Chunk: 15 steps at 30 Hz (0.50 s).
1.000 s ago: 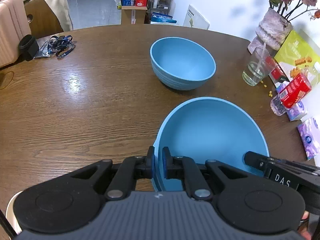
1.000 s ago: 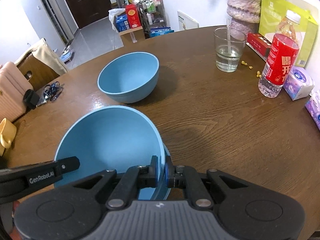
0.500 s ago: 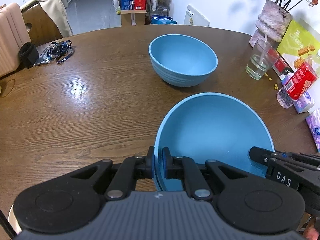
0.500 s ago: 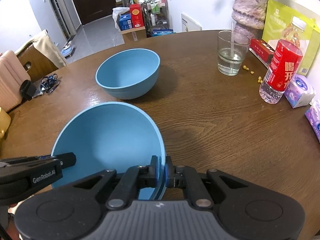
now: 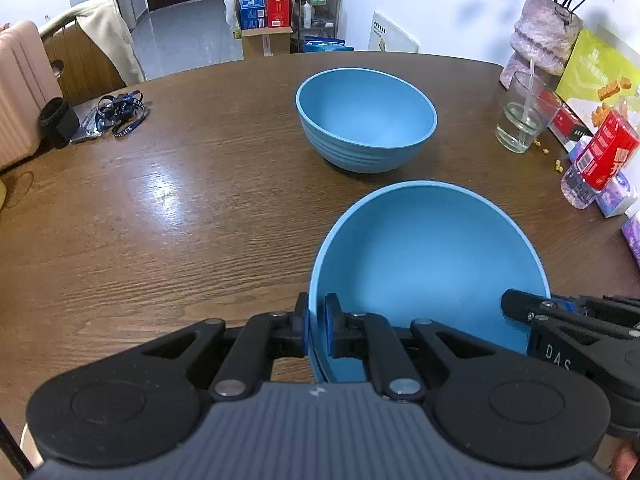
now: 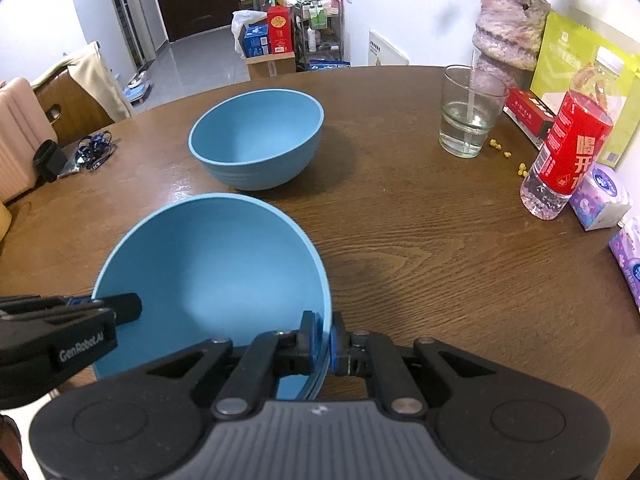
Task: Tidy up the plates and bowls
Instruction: 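Lower the left gripper's bowl into the right gripper's bowl, nesting them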
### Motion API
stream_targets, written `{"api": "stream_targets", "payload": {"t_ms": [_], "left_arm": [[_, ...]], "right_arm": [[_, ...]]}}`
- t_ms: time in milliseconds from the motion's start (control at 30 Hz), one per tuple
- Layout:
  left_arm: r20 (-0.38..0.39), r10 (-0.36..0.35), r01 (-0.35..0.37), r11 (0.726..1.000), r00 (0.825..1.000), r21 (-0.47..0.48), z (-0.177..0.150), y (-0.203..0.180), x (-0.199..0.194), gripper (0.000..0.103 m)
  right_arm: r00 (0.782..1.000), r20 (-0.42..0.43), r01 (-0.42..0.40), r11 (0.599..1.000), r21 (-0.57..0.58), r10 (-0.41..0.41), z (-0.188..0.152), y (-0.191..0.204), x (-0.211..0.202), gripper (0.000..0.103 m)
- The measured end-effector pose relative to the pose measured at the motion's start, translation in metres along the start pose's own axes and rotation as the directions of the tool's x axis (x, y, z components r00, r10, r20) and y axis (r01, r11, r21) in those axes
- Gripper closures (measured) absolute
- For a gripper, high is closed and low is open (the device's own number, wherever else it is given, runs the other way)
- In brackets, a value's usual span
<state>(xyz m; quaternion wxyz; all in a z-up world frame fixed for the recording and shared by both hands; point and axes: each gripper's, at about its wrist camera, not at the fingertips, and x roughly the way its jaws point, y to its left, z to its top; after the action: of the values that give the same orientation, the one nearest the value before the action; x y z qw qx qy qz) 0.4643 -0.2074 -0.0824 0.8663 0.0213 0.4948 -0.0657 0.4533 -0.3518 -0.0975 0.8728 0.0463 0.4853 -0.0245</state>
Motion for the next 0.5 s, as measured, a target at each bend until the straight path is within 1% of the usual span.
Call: {"api": "stream_targets", "payload": {"t_ms": [167,367,500], "left_arm": [[0.002,0.03,-0.03,0.999,1.0,0.039,-0.001,-0.006,0.0,0.094],[-0.029,0.055,-0.052,0.996,0.998,0.07,-0.003,-0.009,0.003,0.092],[-0.035,0.063,-0.06,0.994,0.997,0.089,-0.003,-0.012,0.005,0.092]], "right_arm": [[1.0,-0.003,0.005,1.0,-0.012,-0.005,0.0,0.001,0.001,0.096],[1.0,-0.006,0.021,0.999,-0.037,-0.022,0.0,0.006,0.001,0.096],[0.999,-0.011,0.034,0.998,-0.046,-0.034,0.001,0.007,0.003,0.096]]}}
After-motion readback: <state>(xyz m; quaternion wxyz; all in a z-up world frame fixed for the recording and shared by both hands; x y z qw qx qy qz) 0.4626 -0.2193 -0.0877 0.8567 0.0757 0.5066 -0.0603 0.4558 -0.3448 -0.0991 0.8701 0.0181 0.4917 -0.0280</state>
